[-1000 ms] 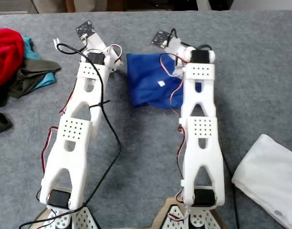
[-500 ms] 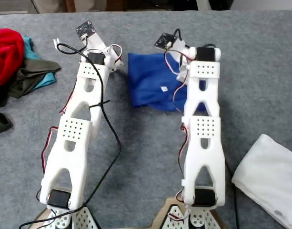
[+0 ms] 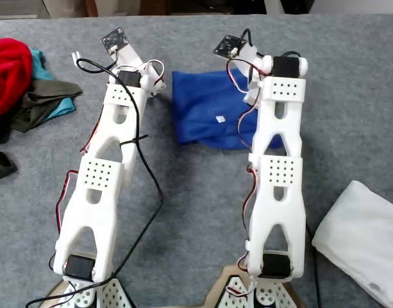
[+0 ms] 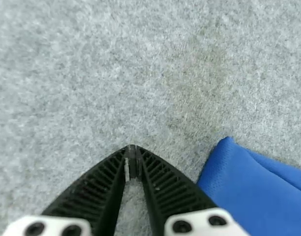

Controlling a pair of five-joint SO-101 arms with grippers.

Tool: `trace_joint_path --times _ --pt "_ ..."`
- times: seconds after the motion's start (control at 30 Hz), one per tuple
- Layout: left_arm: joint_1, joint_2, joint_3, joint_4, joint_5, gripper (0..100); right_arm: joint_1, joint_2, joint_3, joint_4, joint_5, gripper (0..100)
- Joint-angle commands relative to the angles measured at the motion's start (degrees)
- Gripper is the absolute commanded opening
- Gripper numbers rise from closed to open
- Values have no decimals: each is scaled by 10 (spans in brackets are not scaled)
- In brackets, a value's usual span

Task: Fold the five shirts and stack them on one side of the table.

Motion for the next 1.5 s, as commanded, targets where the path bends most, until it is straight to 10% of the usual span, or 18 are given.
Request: trace_joint_path --times 0.0,1.13,1.47 --pt "4 -8 -29 3 3 21 3 -8 -1 -35 2 5" --pt "4 -8 -29 3 3 21 38 15 5 13 4 5" --pt "4 -8 -29 3 3 21 31 -121 225 12 40 5"
